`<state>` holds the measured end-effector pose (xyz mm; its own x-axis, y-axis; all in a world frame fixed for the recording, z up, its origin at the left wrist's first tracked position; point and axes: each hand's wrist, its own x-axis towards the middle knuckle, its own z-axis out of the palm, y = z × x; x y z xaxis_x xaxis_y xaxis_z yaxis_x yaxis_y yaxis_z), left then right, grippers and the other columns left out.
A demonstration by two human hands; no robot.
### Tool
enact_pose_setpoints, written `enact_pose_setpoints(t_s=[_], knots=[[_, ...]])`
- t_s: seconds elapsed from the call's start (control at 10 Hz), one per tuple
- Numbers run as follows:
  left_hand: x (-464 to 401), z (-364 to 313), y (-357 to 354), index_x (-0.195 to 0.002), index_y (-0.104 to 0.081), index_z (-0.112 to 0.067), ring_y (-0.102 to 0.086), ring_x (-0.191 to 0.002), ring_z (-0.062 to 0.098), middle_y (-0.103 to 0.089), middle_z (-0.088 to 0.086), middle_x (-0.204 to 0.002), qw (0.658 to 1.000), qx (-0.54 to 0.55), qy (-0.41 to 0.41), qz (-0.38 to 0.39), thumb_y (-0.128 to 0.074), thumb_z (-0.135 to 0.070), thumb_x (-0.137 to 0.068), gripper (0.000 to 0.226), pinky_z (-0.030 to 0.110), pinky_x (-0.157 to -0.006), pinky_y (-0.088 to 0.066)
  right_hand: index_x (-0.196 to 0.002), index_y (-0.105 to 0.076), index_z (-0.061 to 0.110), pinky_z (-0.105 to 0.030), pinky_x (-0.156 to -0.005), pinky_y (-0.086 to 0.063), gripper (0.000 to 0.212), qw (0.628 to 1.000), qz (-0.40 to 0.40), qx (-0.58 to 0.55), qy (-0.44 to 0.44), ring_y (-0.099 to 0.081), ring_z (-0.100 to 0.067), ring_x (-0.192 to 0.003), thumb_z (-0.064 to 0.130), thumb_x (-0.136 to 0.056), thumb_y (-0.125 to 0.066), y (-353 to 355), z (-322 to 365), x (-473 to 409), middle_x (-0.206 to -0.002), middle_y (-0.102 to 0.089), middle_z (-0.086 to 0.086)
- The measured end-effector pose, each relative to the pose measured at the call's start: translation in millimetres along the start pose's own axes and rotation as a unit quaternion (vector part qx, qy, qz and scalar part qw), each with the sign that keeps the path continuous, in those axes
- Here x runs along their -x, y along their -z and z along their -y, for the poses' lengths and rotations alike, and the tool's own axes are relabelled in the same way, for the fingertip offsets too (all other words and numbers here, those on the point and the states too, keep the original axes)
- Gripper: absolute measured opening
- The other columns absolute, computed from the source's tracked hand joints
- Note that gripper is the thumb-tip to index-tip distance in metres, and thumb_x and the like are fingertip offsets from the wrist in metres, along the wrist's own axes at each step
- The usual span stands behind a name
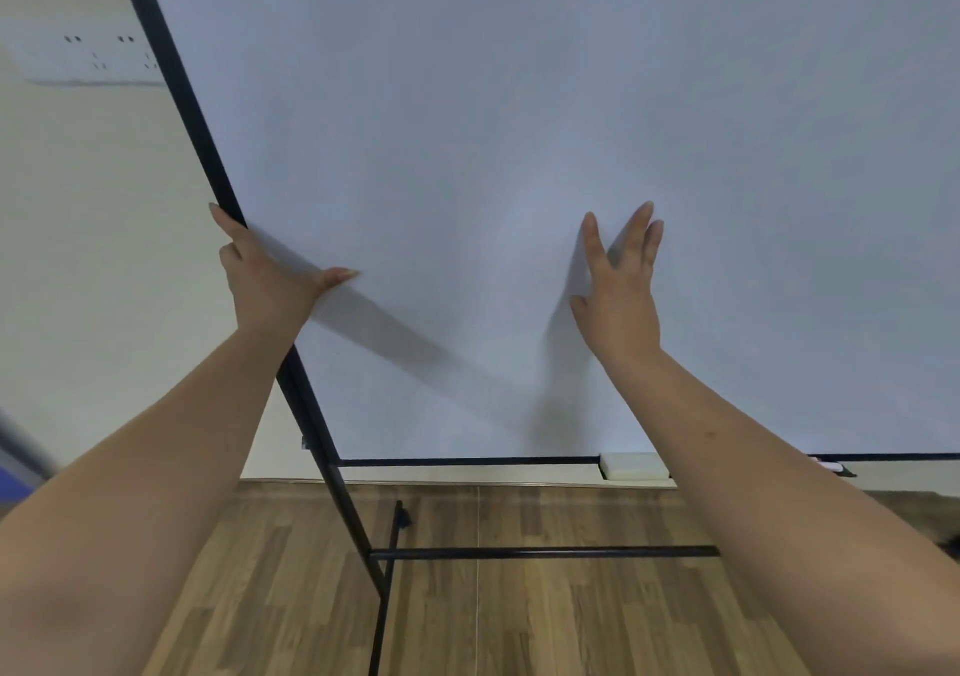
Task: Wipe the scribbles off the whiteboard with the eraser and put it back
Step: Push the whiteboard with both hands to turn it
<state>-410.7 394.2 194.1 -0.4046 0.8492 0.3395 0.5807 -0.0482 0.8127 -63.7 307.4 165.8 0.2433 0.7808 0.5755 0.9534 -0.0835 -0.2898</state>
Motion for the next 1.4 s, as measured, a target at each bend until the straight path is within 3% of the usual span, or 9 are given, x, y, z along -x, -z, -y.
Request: enact_pose_setpoints(t_s=[0.2,0.3,0.6,0.9,1.2,1.3,1.4], knots=[[-29,5,-14,-0.154,0.018,-0.028,-0.040,-0.133,0.029,-0.035,0.012,-0.144,1.000,0.008,0.004,0.012,-0.093,-0.054,-0.044,0.158,0.044,-0.106,-0.039,-0.155,0.000,0.036,-0.052,-0.085,-0.056,0.110,1.000,0.007,0.007,0.006,0.018,-0.041,-0.149,-0.006,-0.080,-0.069,-16,2,-17,-0.161,0.025,-0.016],[-42,8,-20,-0.153,0.019,-0.028,-0.040,-0.133,0.028,-0.035,0.010,-0.144,1.000,0.011,0.004,0.015,-0.093,-0.054,-0.044,0.159,0.042,-0.106,-0.040,-0.156,-0.001,0.035,-0.048,-0.078,-0.058,0.111,1.000,0.005,0.008,0.002,0.017,-0.042,-0.149,-0.006,-0.079,-0.070,-23,7,-24,-0.161,0.023,-0.018],[-65,9,-35,-0.154,0.018,-0.026,-0.042,-0.128,0.029,-0.037,0.010,-0.139,1.000,0.016,-0.014,0.020,-0.093,-0.056,-0.044,0.159,0.042,-0.104,-0.040,-0.154,0.001,0.040,-0.066,-0.092,-0.049,0.110,1.000,-0.007,-0.009,-0.014,0.021,-0.038,-0.148,-0.003,-0.081,-0.070,-41,9,-43,-0.160,0.028,-0.012],[-62,12,-33,-0.154,0.017,-0.025,-0.042,-0.129,0.029,-0.037,0.011,-0.140,0.999,0.018,-0.021,0.019,-0.092,-0.057,-0.044,0.159,0.042,-0.105,-0.040,-0.156,-0.001,0.034,-0.067,-0.103,-0.040,0.108,0.999,-0.024,-0.006,-0.024,0.019,-0.042,-0.148,0.002,-0.083,-0.074,-46,14,-38,-0.160,0.024,-0.019],[-56,15,-28,-0.154,0.019,-0.024,-0.041,-0.130,0.029,-0.035,0.011,-0.141,0.999,0.015,-0.030,0.019,-0.090,-0.061,-0.045,0.158,0.042,-0.105,-0.039,-0.155,-0.001,0.036,-0.065,-0.097,-0.047,0.108,1.000,-0.014,-0.004,-0.009,0.019,-0.039,-0.149,-0.003,-0.083,-0.071,-36,12,-34,-0.161,0.024,-0.015],[-52,15,-27,-0.154,0.018,-0.022,-0.036,-0.134,0.029,-0.026,0.009,-0.147,0.999,0.002,-0.026,0.021,-0.086,-0.067,-0.045,0.157,0.043,-0.108,-0.038,-0.156,-0.003,0.032,-0.066,-0.103,-0.040,0.103,1.000,0.004,0.008,-0.018,0.015,-0.040,-0.150,0.004,-0.085,-0.072,-30,17,-31,-0.162,0.021,-0.017],[-44,18,-22,-0.155,0.012,-0.025,-0.025,-0.140,0.032,-0.014,0.010,-0.154,0.996,-0.051,-0.069,-0.007,-0.081,-0.074,-0.049,0.149,0.047,-0.114,-0.033,-0.157,-0.014,0.026,-0.065,-0.114,-0.024,0.086,0.999,-0.004,-0.041,-0.006,0.005,-0.036,-0.152,0.022,-0.091,-0.069,-7,15,-27,-0.165,0.007,-0.016]])
